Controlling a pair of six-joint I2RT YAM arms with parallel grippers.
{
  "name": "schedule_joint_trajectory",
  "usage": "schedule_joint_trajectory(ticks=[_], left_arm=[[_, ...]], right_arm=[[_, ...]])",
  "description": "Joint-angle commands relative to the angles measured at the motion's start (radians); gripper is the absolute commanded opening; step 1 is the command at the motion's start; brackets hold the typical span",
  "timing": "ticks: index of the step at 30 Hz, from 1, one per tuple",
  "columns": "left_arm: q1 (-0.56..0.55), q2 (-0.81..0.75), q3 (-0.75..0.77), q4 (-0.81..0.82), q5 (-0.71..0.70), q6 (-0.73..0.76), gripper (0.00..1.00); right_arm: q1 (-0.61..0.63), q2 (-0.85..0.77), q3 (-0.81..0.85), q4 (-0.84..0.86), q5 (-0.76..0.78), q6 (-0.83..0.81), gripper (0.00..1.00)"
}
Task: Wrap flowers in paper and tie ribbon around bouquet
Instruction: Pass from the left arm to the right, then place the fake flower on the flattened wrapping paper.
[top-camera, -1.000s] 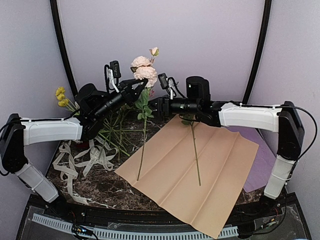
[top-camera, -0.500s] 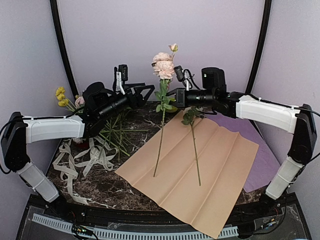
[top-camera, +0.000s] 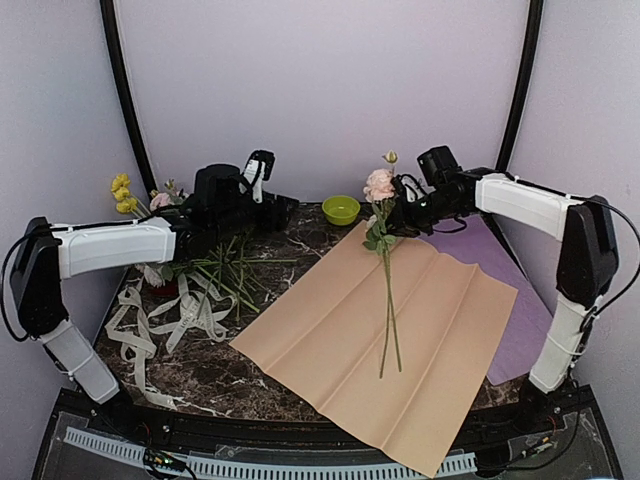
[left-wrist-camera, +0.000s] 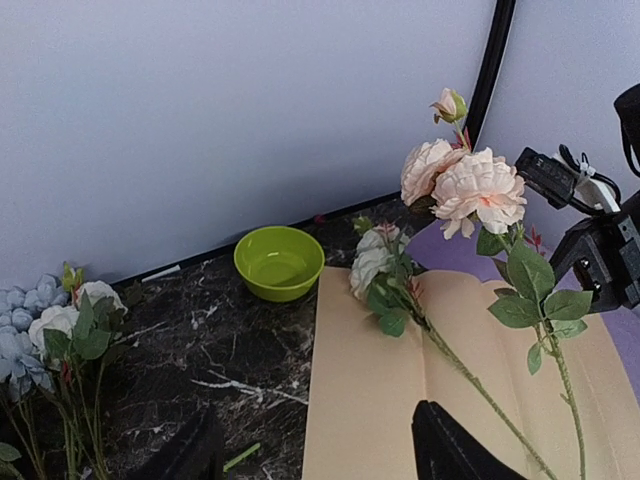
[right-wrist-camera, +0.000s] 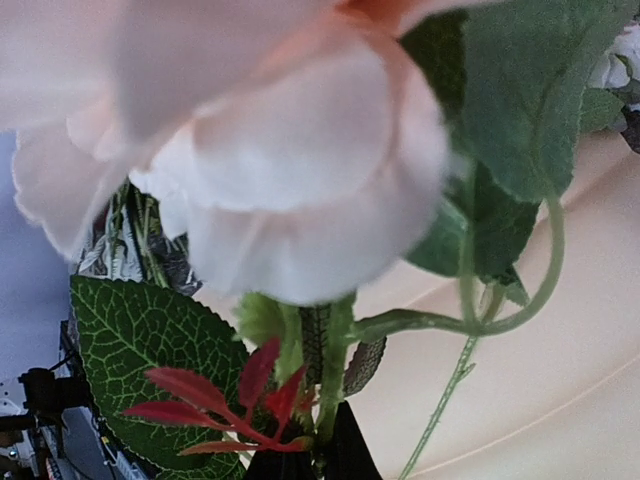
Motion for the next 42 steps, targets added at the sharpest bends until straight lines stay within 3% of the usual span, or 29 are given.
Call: schedule_joint_trajectory(ticks=[1,13,17,19,23,28,31,35,42], left_arm=[[0.0,0.072,0.006,-0.185,0.007,-0.026,0.64],[-0.007,0.228,-0.077,-0.267,0.054,-0.065,0.57],[-0.007,0.267,-0.075,-0.285,0.042,-0.057,0.56],[-0.007,0.265,-0.071,-0.287,0.039,-0.054,0.56],[-0.007,0.223,-0.042,-0.282,0.017,-0.005,0.57],[0.044,0.191,0.081,-0.372,-0.037,0.051,0.62],[0.18,0.203,0.137,-0.435,-0.016,-0.005,0.63],[0.298,0.231,0.179,-0.486,-0.091,-0.03,0.64],[0.385,0.361,0.269,-0.533,-0.089,-0.003,0.47]], right_arm=[[0.0,0.118,0.111,-0.093,0.049,-0.043,0.0],[-0.004,0.414,0.328,-0.106,0.175,-0.061,0.01],[-0.004,0.444,0.351,-0.104,0.216,-0.045,0.08],[-0.004,0.446,0.365,-0.115,0.244,-0.045,0.19],[-0.004,0.414,0.382,-0.143,0.3,-0.056,0.34],[0.001,0.309,0.32,-0.122,0.311,-0.065,0.35],[0.009,0.222,0.236,-0.08,0.318,-0.063,0.35],[0.02,0.131,0.138,-0.055,0.327,-0.062,0.35],[0.03,0.093,0.055,-0.051,0.349,-0.068,0.35]])
